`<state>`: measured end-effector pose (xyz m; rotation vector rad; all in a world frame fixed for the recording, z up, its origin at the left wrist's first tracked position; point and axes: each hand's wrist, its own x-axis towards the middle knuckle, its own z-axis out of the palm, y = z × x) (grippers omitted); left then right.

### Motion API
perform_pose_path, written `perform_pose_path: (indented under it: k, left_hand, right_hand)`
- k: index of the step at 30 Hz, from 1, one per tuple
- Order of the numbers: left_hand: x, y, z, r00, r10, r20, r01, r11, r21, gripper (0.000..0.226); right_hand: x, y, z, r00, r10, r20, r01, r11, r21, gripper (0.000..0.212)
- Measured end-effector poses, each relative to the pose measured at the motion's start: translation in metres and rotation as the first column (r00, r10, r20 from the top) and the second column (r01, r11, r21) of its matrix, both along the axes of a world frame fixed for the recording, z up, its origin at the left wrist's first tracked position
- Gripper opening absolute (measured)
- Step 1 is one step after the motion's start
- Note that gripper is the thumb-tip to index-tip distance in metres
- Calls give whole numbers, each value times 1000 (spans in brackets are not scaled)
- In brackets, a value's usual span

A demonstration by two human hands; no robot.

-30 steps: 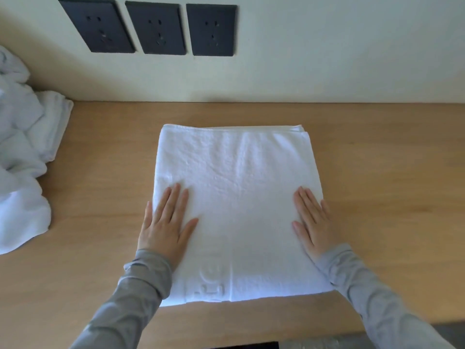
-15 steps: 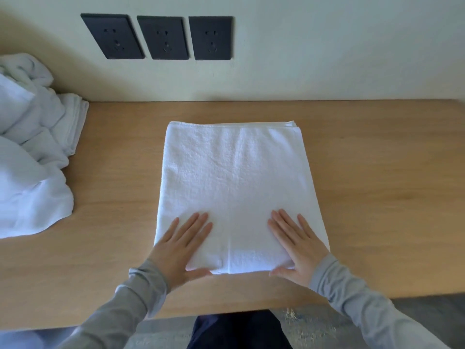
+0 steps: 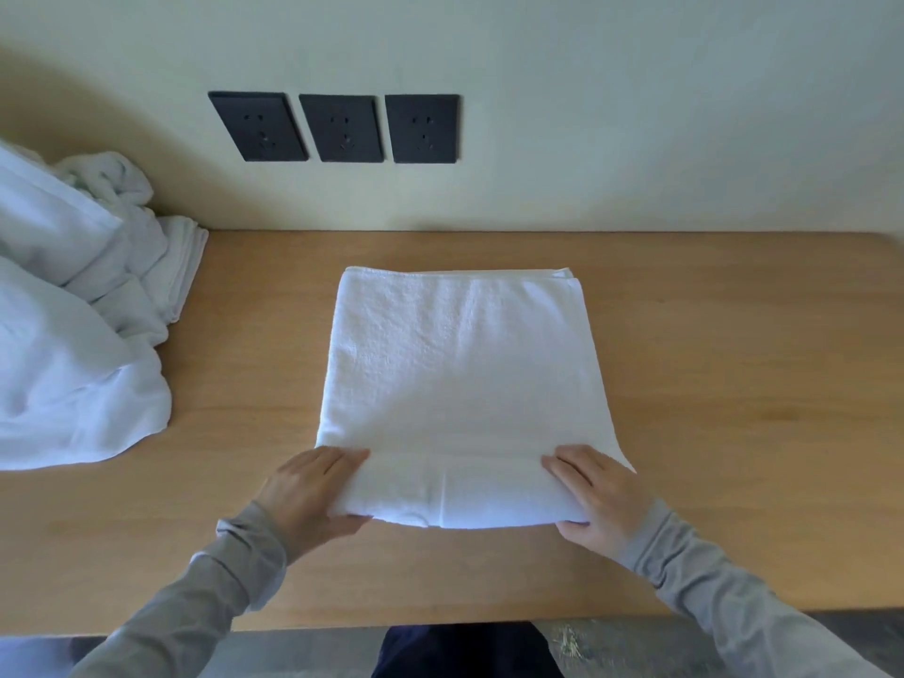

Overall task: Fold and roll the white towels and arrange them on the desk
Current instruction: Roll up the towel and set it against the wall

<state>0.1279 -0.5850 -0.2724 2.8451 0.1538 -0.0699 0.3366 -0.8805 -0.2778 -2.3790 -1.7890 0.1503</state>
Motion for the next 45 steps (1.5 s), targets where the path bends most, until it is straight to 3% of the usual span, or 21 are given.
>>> perform_pose_path:
  k: [3, 7, 11, 13, 15, 19, 24, 27, 31, 37, 40, 42, 44, 45]
  left_hand:
    - [19, 14, 26, 979, 109, -174, -134, 980, -144, 67]
    - [58, 52, 66, 894, 95, -438, -249, 918, -308, 53]
    - [113, 94, 91, 885, 59, -461, -267, 877, -400, 48]
    - [140, 111, 96, 890, 94, -447, -306, 848, -432, 56]
    - [164, 129, 96, 889, 164, -428, -361, 826, -433, 70]
    - [196, 156, 73, 891, 303, -338, -435, 782, -447, 34]
    - [214, 161, 26, 814, 534, -229, -581, 739, -341, 36]
    - [218, 157, 7, 772, 600, -209, -634, 706, -315, 30]
    - [224, 154, -16, 740, 636, -220, -671, 671, -316, 34]
    - [234, 158, -33, 716, 671, -193, -696, 662, -280, 41]
    - [238, 155, -22, 687, 703, -185, -726, 656, -205, 43]
    - [239, 146, -5, 680, 731, -50, -733, 677, -70, 45]
    - [239, 120, 12, 741, 671, 4, -668, 737, 105, 57]
    - [239, 98, 18, 813, 582, -4, -575, 803, 156, 65]
  right_hand:
    - [17, 11, 30, 983, -99, -152, 85, 991, -100, 55]
    - [59, 33, 75, 857, -281, -433, 167, 945, -283, 46]
    - [117, 75, 111, 760, -343, -552, 137, 915, -380, 43]
    - [147, 99, 117, 747, -347, -568, 105, 904, -414, 36]
    - [176, 122, 115, 737, -362, -570, 101, 894, -437, 31]
    - [222, 164, 100, 756, -427, -495, 108, 828, -550, 40]
    - [247, 198, 70, 837, -481, -262, 210, 724, -657, 68]
    - [240, 196, 45, 852, -489, -188, 305, 755, -580, 60]
    - [226, 181, 9, 892, -439, -109, 377, 855, -355, 46]
    - [232, 176, -11, 794, -520, -315, 460, 853, -248, 47]
    - [231, 175, -12, 766, -549, -334, 504, 836, -219, 45]
    - [229, 176, -7, 774, -535, -339, 481, 845, -234, 44]
    - [228, 178, 0, 780, -559, -282, 479, 823, -306, 48]
    - [226, 179, 6, 807, -564, -173, 481, 799, -360, 50]
